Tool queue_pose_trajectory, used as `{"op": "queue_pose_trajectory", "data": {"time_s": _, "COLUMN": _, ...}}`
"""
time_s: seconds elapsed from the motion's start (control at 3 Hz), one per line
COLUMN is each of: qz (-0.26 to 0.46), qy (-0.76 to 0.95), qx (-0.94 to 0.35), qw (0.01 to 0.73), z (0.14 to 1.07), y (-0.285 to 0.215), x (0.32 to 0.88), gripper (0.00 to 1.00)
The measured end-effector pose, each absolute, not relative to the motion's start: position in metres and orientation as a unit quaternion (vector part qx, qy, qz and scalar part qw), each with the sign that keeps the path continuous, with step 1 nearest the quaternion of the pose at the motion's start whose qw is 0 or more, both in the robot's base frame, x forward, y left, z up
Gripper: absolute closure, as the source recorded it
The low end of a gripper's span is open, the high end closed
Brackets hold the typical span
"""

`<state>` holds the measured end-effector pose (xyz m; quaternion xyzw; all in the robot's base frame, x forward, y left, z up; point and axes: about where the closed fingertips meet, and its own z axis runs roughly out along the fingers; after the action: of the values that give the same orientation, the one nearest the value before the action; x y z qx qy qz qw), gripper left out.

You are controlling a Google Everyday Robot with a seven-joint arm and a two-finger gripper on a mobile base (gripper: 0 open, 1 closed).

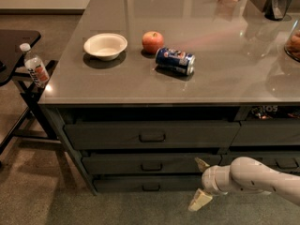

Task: Open bottom drawer

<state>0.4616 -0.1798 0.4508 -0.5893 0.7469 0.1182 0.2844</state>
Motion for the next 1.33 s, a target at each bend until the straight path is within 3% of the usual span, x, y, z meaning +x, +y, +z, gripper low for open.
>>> {"op": "queue_pose_trajectory", "data": {"time_s": 0.67, "qz": 0.120, "qy": 0.726, "qx": -0.610, "qw": 0.294, "z": 0.414, "y": -0.189, "x": 0.451, "gripper": 0.00}}
{"op": "queue_pose_trajectory", "data": {"time_s": 1.0, "qz": 0.076, "qy": 0.726, "qx": -0.610, "qw": 0.308, "z": 0.360, "y": -0.219, "x": 0.458, "gripper": 0.00}}
{"op": "queue_pose_trajectory", "data": {"time_s": 1.33, "qz": 0.076, "qy": 0.726, "qx": -0.610, "qw": 0.308, "z": 0.360, "y": -0.219, "x": 0.458, "gripper": 0.00}}
